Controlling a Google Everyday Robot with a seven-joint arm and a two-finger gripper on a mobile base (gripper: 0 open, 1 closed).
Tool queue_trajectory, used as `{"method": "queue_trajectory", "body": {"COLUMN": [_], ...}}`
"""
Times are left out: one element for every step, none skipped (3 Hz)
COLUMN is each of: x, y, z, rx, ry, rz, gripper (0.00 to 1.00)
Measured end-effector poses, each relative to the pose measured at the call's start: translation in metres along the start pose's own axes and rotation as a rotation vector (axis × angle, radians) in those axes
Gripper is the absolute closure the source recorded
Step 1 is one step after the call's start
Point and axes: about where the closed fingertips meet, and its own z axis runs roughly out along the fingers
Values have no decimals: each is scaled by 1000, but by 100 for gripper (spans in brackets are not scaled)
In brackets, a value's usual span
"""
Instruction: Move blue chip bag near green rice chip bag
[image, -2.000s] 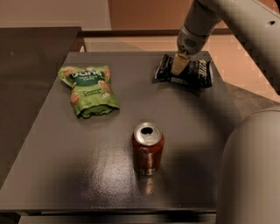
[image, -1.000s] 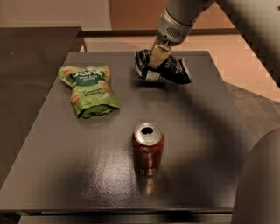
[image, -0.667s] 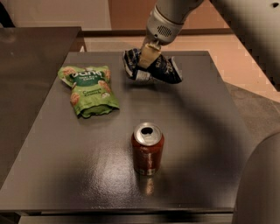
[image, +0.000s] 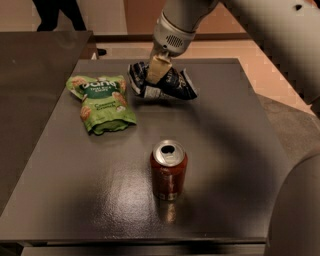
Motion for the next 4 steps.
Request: {"method": "queue_trajectory", "body": {"x": [-4,-5,-6,-7], "y": [5,5,4,4], "z": [2,4,6,8], "rx": [-3,-4,-5,-6], "ry": [-1,-2,-3,-3], "rz": [-14,-15,-16,-17], "gripper": [59,35,13,0]}}
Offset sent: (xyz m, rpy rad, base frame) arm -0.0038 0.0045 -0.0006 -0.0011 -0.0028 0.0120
